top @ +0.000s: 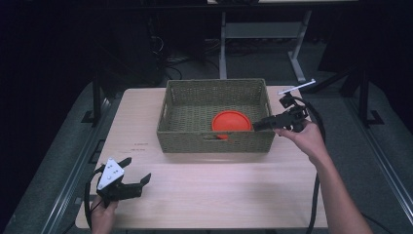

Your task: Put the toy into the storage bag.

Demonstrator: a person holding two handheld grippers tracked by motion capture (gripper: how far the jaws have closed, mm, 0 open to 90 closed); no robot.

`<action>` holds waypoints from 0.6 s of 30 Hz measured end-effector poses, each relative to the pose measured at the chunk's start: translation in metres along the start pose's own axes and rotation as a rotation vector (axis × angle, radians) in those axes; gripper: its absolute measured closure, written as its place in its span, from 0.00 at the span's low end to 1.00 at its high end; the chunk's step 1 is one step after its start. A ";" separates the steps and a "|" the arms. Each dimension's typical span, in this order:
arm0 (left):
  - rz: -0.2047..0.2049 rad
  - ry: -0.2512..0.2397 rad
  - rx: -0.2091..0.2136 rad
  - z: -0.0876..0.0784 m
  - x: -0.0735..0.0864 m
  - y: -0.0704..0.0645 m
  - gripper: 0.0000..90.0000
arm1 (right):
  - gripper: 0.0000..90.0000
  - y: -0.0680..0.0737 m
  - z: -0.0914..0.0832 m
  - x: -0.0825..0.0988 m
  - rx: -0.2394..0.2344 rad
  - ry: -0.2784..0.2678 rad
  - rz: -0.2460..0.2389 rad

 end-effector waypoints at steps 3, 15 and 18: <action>0.000 0.002 0.000 0.000 0.000 0.000 0.14 | 0.33 -0.001 -0.001 0.003 -0.001 -0.005 0.003; -0.004 -0.003 0.000 0.000 0.000 -0.001 0.14 | 0.33 0.002 -0.006 0.019 -0.011 -0.018 0.005; -0.002 0.001 0.000 0.000 0.000 -0.001 0.14 | 0.32 0.001 -0.006 0.024 -0.005 -0.015 0.006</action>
Point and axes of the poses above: each handheld gripper's, and its own axes: z roughly forward along the jaws, x roughly out of its underside, y roughly to its left, the point moved 9 cm from there along z, roughly forward along the jaws, and after that the axes turned 3 degrees about y, right-handed, at the moved point
